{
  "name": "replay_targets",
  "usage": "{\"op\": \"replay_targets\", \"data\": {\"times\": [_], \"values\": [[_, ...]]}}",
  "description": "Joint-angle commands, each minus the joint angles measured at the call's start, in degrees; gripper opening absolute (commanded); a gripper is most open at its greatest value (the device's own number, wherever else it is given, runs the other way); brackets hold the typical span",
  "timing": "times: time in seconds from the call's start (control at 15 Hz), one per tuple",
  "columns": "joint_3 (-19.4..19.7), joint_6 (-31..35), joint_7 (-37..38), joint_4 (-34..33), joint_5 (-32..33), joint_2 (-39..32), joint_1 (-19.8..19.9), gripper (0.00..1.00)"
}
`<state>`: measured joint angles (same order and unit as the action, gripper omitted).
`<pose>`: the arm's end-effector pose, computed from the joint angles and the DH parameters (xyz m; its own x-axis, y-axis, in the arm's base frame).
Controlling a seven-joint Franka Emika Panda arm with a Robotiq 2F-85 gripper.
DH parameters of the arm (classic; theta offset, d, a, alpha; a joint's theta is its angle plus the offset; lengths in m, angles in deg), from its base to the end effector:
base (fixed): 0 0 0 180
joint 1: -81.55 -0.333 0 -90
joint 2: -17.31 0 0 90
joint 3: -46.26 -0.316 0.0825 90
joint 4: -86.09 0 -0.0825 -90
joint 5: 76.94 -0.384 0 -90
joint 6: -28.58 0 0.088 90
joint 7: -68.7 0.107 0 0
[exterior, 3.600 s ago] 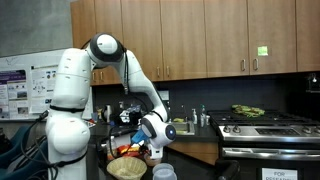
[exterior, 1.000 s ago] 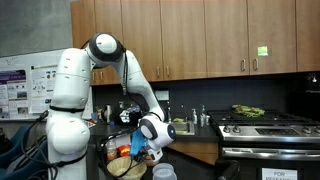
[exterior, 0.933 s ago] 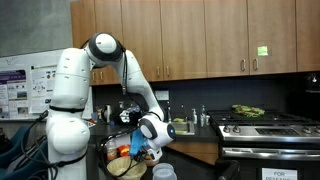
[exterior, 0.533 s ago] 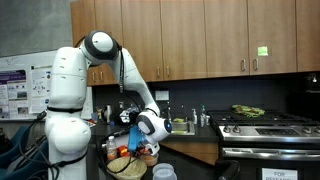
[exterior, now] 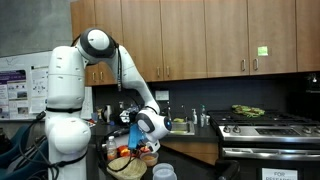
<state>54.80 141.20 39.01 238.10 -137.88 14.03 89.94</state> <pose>0.3592 -0.0511 0.2048 0.8222 -0.3081 -0.4786 -0.5692 -0.4481 -0.6893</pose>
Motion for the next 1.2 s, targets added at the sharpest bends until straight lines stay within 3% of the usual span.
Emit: {"op": "replay_targets", "data": {"times": [0.0,1.13], "values": [[0.8,0.2,0.9,1.8,0.7,2.6,0.9,0.01],[1.0,3.1,5.1,4.5,0.7,5.9,0.8,0.01]]}}
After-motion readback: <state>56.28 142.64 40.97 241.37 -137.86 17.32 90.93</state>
